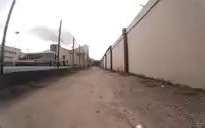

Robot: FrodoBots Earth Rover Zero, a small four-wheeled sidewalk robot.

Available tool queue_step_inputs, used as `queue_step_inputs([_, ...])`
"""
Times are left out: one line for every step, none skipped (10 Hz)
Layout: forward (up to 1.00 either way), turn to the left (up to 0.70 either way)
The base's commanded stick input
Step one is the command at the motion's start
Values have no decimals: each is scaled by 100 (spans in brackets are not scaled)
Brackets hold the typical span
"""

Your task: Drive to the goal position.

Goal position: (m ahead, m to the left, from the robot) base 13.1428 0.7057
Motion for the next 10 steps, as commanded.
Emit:
queue_step_inputs([30,0])
queue_step_inputs([30,0])
queue_step_inputs([30,0])
queue_step_inputs([30,0])
queue_step_inputs([30,0])
queue_step_inputs([30,0])
queue_step_inputs([30,0])
queue_step_inputs([30,0])
queue_step_inputs([30,0])
queue_step_inputs([30,0])
